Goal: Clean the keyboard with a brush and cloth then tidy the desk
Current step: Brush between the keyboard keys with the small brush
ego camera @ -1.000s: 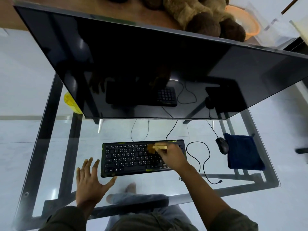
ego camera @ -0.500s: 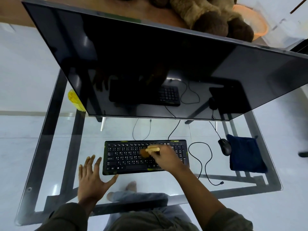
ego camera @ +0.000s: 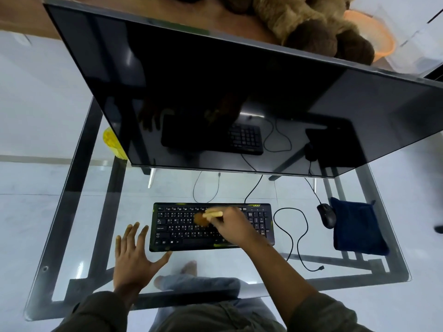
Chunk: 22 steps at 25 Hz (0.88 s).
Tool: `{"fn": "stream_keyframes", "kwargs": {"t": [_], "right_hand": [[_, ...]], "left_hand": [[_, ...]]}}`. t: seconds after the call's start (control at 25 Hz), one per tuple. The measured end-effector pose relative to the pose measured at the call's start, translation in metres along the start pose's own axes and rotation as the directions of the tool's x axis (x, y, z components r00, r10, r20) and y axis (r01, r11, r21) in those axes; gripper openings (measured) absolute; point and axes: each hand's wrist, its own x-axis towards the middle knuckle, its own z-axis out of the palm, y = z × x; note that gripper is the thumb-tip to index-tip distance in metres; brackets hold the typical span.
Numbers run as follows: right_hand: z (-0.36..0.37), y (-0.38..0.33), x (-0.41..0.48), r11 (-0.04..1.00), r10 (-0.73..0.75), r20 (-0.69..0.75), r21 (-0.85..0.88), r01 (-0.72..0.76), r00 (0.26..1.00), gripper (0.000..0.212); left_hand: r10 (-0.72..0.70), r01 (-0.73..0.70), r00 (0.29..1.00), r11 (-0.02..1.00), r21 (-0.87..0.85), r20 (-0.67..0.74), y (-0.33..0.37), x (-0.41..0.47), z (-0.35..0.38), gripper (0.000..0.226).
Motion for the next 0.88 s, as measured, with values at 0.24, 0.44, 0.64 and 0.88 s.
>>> {"fn": "stream_keyframes", "kwargs": {"t": [0.24, 0.44, 0.64, 0.88], "right_hand": [[0.009, -0.006, 0.002, 0.999, -0.037, 0.095, -0.004, 0.037, 0.995, 0.023], [0.012, -0.012, 0.005, 0.998, -0.057, 0.177, -0.025, 0.062, 0.983, 0.024], [0.017, -0.015, 0.008, 0.998, -0.050, 0.063, 0.026, 0.049, 0.997, 0.024], [0.019, -0.002, 0.012, 0.999, -0.038, -0.040, -0.020, 0.037, 0.998, 0.023]], "left_hand": [[0.002, -0.002, 1.000, 1.000, 0.008, 0.003, -0.001, 0.000, 0.000, 0.103], [-0.003, 0.003, 1.000, 1.000, 0.003, -0.001, -0.003, 0.000, 0.000, 0.102], [-0.005, 0.005, 1.000, 1.000, 0.006, -0.008, -0.002, 0.000, 0.001, 0.102], [-0.010, 0.010, 1.000, 1.000, -0.009, -0.013, 0.000, 0.000, 0.002, 0.102]]}}
